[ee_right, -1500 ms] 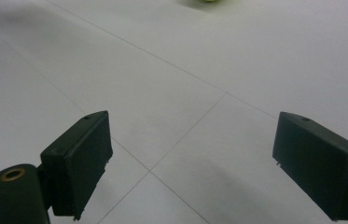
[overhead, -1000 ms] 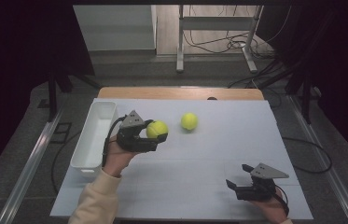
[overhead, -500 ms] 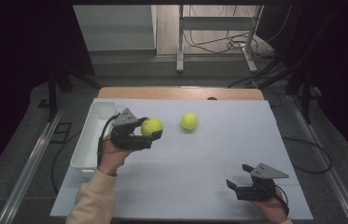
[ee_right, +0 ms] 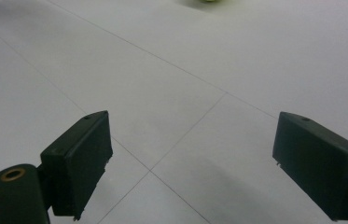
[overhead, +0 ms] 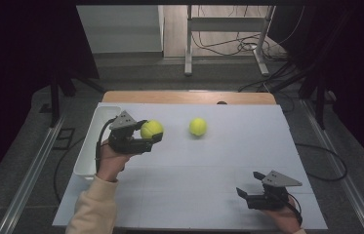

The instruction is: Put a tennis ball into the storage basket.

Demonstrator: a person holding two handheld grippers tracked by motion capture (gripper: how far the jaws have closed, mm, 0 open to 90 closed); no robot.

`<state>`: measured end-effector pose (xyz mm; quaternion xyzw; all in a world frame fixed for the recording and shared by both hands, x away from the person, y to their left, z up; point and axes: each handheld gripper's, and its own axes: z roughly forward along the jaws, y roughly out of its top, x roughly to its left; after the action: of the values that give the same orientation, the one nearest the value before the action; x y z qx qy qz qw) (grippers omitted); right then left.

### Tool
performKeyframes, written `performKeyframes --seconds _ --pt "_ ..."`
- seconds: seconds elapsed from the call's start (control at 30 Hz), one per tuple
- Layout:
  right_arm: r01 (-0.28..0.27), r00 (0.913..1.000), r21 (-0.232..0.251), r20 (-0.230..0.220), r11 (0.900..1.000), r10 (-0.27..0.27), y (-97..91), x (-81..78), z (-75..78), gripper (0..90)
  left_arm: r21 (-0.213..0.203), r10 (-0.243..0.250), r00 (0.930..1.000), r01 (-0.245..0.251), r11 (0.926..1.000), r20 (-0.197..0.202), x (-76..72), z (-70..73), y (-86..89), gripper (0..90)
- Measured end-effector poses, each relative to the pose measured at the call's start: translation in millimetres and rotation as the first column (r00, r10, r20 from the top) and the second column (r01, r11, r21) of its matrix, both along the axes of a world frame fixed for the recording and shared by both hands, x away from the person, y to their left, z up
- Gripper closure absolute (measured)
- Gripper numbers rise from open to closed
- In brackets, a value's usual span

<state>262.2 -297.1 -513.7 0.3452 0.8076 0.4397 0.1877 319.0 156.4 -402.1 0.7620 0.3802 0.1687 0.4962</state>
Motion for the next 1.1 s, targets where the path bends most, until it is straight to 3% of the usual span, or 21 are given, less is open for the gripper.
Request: performKeyframes --seconds 0.5,0.77,1.1 --pt "0.003 1.0 0.001 0.003 1.0 -0.003 0.1 -0.4 0.9 12.1 -0.012 0.034 0.9994 -0.034 0.9993 -0.003 3.2 0.5 11.6 25.9" --pt "0.0 1.0 0.007 0.009 1.0 0.0 -0.9 -1.6 1.9 12.1 -0.021 0.104 0.9941 -0.105 0.9943 -0.032 12.6 -0.2 27.5 25.9" --pt "-0.003 1.0 0.007 0.006 1.0 0.003 -0.3 -2.2 1.8 12.1 -0.019 0.142 0.9886 -0.143 0.9895 -0.049 19.1 0.8 39.2 25.9"
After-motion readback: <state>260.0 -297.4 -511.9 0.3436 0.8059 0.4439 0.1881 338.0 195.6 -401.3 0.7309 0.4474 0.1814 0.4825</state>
